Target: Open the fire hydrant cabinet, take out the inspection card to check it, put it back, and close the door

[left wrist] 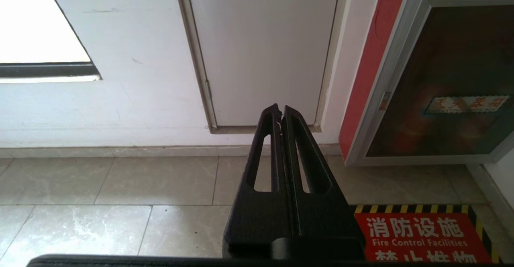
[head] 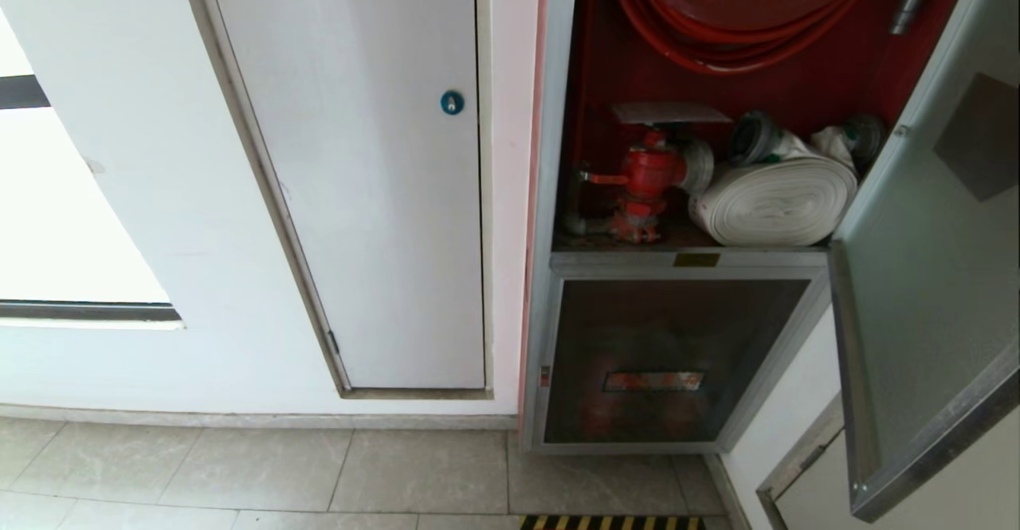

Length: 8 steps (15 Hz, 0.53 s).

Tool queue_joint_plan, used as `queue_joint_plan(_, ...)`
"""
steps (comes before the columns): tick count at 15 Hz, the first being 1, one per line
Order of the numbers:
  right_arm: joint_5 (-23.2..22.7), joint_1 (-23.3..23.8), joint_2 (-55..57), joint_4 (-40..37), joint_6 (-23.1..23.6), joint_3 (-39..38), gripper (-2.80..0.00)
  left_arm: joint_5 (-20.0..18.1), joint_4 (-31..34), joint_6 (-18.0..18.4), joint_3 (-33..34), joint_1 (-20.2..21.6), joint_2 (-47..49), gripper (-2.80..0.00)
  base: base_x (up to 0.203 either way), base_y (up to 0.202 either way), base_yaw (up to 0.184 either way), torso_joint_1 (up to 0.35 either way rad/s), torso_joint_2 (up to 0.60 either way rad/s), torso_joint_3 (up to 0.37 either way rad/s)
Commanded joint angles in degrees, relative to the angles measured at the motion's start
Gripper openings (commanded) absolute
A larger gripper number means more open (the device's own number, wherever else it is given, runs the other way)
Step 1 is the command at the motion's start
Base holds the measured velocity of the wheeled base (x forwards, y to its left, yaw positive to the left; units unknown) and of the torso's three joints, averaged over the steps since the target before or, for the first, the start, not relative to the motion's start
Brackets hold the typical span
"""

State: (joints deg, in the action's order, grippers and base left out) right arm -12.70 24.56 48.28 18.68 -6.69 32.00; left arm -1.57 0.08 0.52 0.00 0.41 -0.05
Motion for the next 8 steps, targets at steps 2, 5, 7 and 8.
queue_joint_plan(2,-0.17,-4.51,4.62,0.18,-0.07,2.06,-2.8,-0.01,0.01,0.0,0.0,0.02,0.05,-2.8,0.0,0.0,0.0,0.0,0.0,0.0)
queue_joint_plan(5,-0.14,-10.05,10.36,0.22,-0.13,5.13,-2.8,-0.01,0.01,0.0,0.0,0.02,0.05,-2.8,0.0,0.0,0.0,0.0,0.0,0.0)
queue_joint_plan(7,-0.13,-13.22,14.39,0.22,-0.16,7.39,-2.8,-0.01,0.01,0.0,0.0,0.02,0.05,-2.8,0.0,0.0,0.0,0.0,0.0,0.0)
queue_joint_plan(8,-0.13,-14.59,16.77,0.24,-0.21,8.85,-2.8,-0.01,0.01,0.0,0.0,0.02,0.05,-2.8,0.0,0.0,0.0,0.0,0.0,0.0)
